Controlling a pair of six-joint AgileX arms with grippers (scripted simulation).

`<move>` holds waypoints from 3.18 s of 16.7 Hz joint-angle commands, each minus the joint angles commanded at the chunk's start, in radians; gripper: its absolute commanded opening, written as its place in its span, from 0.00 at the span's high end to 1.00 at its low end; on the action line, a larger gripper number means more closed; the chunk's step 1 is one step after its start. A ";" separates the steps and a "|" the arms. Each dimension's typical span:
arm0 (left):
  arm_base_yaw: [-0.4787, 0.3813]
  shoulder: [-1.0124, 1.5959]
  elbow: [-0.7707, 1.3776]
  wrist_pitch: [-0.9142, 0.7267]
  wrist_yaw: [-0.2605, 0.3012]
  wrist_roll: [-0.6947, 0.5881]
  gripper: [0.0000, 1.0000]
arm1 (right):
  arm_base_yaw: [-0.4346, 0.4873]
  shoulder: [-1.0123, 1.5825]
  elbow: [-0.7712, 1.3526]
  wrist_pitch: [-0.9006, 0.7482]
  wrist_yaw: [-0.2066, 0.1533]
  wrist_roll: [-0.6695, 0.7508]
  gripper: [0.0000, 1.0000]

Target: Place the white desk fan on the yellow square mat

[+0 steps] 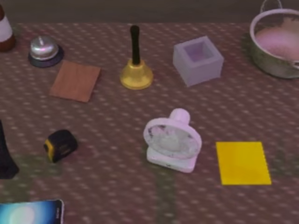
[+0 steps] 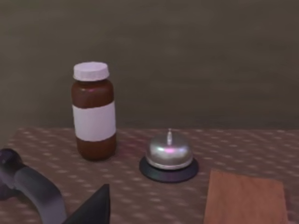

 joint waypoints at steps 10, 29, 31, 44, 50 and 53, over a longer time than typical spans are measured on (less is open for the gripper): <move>0.000 0.000 0.000 0.000 0.000 0.000 0.00 | 0.151 0.374 0.348 -0.320 0.004 -0.109 0.00; 0.000 0.000 0.000 0.000 0.000 0.000 0.00 | 0.732 2.098 2.038 -1.441 0.000 -0.458 0.00; 0.000 0.000 0.000 0.000 0.000 0.000 0.00 | 0.753 2.154 2.088 -1.489 0.001 -0.471 0.00; 0.000 0.000 0.000 0.000 0.000 0.000 0.00 | 0.760 2.156 1.927 -1.344 0.001 -0.475 0.00; 0.000 0.000 0.000 0.000 0.000 0.000 0.00 | 0.761 2.154 1.878 -1.296 0.001 -0.474 0.00; 0.000 0.000 0.000 0.000 0.000 0.000 0.00 | 0.761 2.154 1.878 -1.296 0.001 -0.474 0.23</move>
